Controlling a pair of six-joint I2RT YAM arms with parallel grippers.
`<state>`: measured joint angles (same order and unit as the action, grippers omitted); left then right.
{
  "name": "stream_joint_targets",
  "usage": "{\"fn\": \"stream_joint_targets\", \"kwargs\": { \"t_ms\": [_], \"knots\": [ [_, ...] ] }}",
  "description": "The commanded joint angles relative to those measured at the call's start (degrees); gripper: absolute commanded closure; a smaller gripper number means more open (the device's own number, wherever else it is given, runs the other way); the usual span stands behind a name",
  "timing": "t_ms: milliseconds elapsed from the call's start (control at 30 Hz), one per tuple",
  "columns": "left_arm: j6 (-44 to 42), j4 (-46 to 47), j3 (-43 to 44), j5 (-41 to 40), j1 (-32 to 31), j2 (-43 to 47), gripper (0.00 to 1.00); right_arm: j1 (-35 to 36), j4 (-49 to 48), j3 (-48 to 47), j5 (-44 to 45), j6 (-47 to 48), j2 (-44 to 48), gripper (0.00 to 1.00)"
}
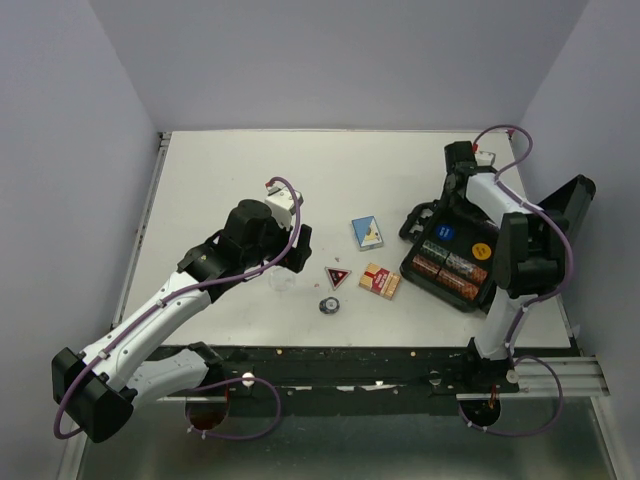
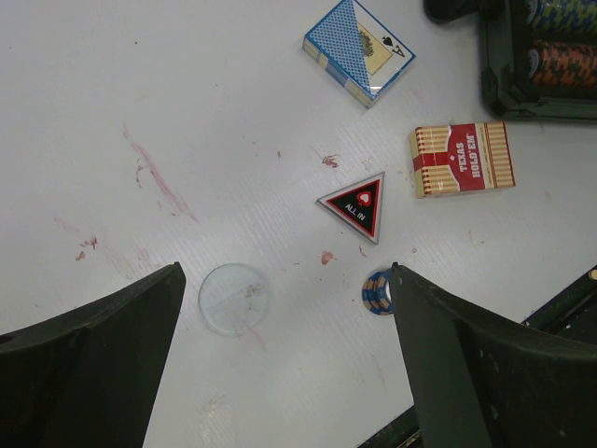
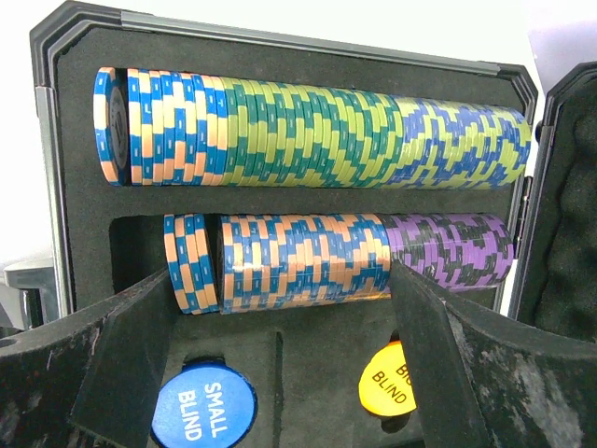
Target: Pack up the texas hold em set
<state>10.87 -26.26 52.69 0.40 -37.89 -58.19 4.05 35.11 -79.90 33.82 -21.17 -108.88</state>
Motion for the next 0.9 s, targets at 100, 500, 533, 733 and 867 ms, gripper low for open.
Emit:
{"fn": "stream_joint_targets", "kwargs": {
  "t_ms": [100, 500, 533, 733, 867],
  "knots": [
    [0.29, -0.46, 0.4, -0.41, -0.08, 0.71, 0.01, -3.79, 3.64, 0.62, -5.17, -2.64, -2.66, 0.03],
    [0.73, -0.28, 0.05, 1.09, -0.17, 0.98, 0.01, -5.81, 3.91, 4.66, -8.69, -8.54, 0.51, 0.01],
    [0.64, -0.37, 0.05, 1.09, -0.17, 0.98, 0.01, -5.81, 3.65, 4.75, -8.51, -8.45, 0.42, 0.01],
    [0.55, -0.46, 0.14, 0.48, -0.34, 1.24, 0.01, -5.81, 2.24, 4.75, -8.78, -7.49, -0.37, 0.01],
    [0.46, -0.55, 0.05, 0.04, -0.43, 1.5, 0.01, -5.9, 1.71, 4.23, -8.42, -6.43, -0.45, 0.0]
  ]
}}
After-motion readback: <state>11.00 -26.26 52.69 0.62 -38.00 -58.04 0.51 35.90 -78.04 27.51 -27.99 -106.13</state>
